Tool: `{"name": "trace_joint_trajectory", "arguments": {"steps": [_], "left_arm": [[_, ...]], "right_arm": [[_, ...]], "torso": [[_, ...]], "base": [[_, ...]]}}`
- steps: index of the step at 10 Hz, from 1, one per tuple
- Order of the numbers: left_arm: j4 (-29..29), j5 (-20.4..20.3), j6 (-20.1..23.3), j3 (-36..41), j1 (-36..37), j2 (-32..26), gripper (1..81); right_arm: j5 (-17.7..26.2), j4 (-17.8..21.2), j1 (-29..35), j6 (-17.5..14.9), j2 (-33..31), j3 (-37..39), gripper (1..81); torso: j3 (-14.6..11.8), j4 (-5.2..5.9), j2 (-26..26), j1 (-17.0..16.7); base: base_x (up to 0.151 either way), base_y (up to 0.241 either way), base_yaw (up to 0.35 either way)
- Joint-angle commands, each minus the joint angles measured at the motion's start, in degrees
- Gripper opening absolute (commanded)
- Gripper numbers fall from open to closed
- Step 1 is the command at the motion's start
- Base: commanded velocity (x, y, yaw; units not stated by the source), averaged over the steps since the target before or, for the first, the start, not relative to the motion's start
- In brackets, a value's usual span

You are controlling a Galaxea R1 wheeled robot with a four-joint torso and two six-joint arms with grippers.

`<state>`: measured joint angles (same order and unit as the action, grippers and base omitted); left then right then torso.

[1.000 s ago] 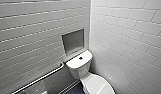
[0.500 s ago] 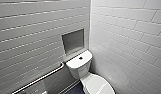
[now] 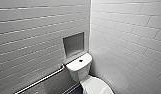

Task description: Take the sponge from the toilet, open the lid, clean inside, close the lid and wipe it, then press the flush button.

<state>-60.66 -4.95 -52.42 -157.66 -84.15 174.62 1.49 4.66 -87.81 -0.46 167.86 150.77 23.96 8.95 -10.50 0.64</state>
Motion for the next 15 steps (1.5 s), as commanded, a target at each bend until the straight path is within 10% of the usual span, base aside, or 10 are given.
{"name": "trace_joint_trajectory", "arguments": {"steps": [1,15], "left_arm": [[0.2,2.5,0.0,-0.1,1.0,-0.1,81.1],[0.3,2.3,0.0,-0.1,1.0,0.0,81.1]], "right_arm": [[4.5,1.0,0.6,-0.3,-0.5,0.1,1.0],[5.0,1.0,0.5,-0.5,0.5,0.0,1.0]], "torso": [[0.0,0.00,0.0,0.0],[0.0,0.00,0.0,-0.1]], "base": [[0.000,0.000,0.000],[0.044,0.000,0.000]]}}
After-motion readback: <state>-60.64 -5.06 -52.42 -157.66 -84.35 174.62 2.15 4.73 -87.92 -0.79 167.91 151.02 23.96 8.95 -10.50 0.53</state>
